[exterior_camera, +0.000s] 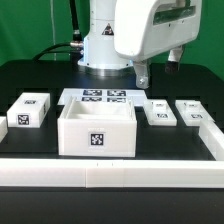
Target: Assemble cabinet
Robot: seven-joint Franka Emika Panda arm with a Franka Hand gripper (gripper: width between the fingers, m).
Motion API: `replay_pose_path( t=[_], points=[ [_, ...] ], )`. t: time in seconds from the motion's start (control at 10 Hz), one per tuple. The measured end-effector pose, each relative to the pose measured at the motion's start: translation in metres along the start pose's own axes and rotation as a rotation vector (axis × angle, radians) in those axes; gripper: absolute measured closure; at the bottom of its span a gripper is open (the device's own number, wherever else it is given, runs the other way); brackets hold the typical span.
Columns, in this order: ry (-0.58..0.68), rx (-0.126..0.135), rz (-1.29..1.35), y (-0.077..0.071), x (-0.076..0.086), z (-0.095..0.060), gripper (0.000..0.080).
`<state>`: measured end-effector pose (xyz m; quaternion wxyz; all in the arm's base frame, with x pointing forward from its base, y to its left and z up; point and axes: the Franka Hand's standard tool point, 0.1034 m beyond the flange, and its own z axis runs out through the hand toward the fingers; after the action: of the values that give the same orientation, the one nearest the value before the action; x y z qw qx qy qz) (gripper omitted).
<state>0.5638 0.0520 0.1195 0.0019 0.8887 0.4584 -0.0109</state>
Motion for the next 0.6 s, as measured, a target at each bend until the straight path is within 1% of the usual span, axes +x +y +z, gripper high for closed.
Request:
replay_pose_path(
  t=[0.6],
  points=[
    [0.000, 0.000, 0.000, 0.0000, 0.0000, 0.0000, 0.0001]
  ],
)
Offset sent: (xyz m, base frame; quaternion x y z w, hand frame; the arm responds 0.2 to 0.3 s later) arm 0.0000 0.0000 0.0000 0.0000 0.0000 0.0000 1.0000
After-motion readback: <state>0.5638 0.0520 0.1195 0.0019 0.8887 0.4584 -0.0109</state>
